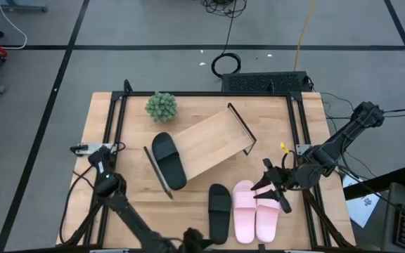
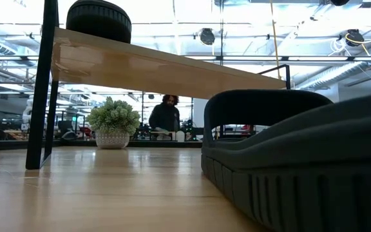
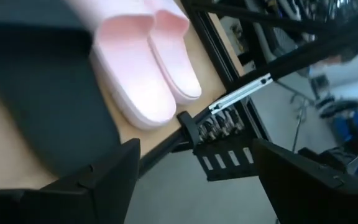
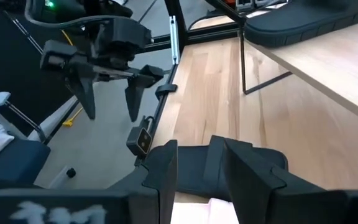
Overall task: Pick and place slides into the shelf
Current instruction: Put the black slide on the shelf
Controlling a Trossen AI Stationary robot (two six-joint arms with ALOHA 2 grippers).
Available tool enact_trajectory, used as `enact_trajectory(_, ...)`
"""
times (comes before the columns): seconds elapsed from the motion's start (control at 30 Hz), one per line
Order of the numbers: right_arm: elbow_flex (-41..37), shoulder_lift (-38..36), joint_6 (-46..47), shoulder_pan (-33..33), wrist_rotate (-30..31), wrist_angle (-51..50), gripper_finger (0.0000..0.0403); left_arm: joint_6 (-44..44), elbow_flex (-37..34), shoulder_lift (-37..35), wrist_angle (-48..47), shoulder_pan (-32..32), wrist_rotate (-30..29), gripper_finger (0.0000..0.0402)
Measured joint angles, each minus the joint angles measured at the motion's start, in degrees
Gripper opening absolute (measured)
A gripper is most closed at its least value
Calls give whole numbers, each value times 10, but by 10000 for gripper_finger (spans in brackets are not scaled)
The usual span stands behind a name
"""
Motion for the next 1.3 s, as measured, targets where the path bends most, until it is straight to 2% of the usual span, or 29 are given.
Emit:
enact_trajectory(0.17,0,0,-18,1,0,22,118,-117,0,0,-36,-23,-53,310)
enact_trajectory(0.33,0,0,-31,1,1,34,118,-166,0,2,-22,-17,-61,310)
enact_trajectory(0.43,0,0,-32,1,1,33,118,-230,0,14,-20,-14,-95,310)
enact_trajectory(0.57,0,0,-37,1,1,32,118,-321,0,36,8,-18,-106,310)
enact_trajectory(0.6,0,0,-42,1,1,33,118,-330,0,42,24,-20,-127,310)
enact_trajectory(0.7,0,0,-45,1,5,32,118,-330,0,47,50,-22,-199,310)
enact_trajectory(0.97,0,0,-55,1,17,32,118,-304,0,47,70,22,-211,310)
enact_trajectory(1.17,0,0,-78,1,0,19,118,-139,0,47,203,54,-229,310)
enact_trajectory(1.3,0,-1,-89,1,-32,15,118,-129,0,58,224,57,-229,310)
